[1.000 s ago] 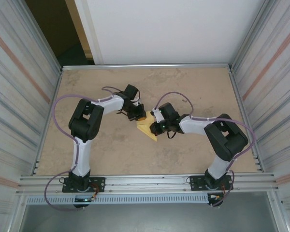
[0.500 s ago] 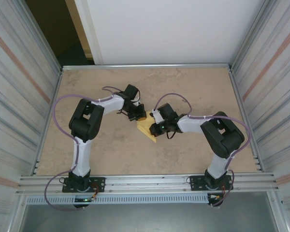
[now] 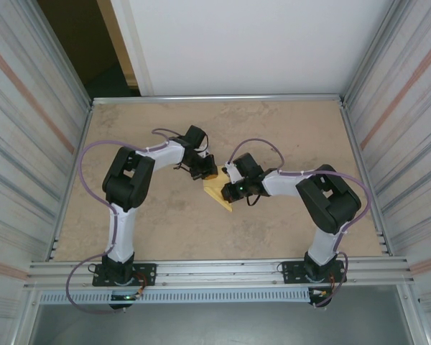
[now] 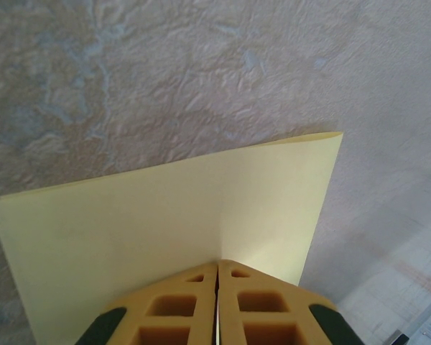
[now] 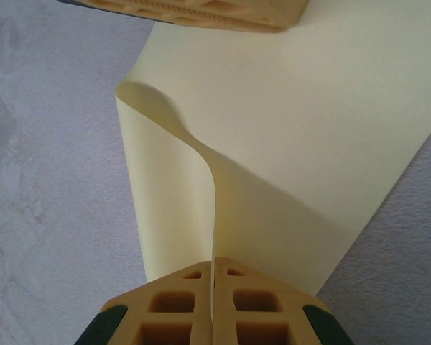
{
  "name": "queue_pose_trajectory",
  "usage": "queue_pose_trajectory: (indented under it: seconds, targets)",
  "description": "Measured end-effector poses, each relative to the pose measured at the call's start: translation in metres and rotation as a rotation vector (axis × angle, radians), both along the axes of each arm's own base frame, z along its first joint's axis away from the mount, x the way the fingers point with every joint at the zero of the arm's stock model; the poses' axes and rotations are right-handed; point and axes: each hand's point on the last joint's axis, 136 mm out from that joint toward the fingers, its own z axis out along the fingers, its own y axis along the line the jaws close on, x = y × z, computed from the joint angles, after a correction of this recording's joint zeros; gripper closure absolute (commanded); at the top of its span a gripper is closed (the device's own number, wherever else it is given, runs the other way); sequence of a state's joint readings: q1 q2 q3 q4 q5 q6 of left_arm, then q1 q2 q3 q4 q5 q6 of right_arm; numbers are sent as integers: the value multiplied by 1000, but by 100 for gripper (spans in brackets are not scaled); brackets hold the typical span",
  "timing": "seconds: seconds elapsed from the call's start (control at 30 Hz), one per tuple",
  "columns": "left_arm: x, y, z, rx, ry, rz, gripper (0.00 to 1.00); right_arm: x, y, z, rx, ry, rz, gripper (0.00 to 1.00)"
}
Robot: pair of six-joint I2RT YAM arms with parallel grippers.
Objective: Fold a paper plane with a square sheet of paper (pick it up from the middle)
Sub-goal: Third fold the triangle at the center of the table.
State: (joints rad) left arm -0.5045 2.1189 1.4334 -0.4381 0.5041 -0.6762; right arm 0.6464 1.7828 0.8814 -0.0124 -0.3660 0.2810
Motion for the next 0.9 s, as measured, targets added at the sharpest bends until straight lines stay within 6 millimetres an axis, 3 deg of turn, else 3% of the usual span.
queue_pose_trajectory:
  seconds: [0.9]
  targets:
    - [0, 0, 0, -1, 0, 0, 90, -6, 5, 0, 22, 40, 25, 98]
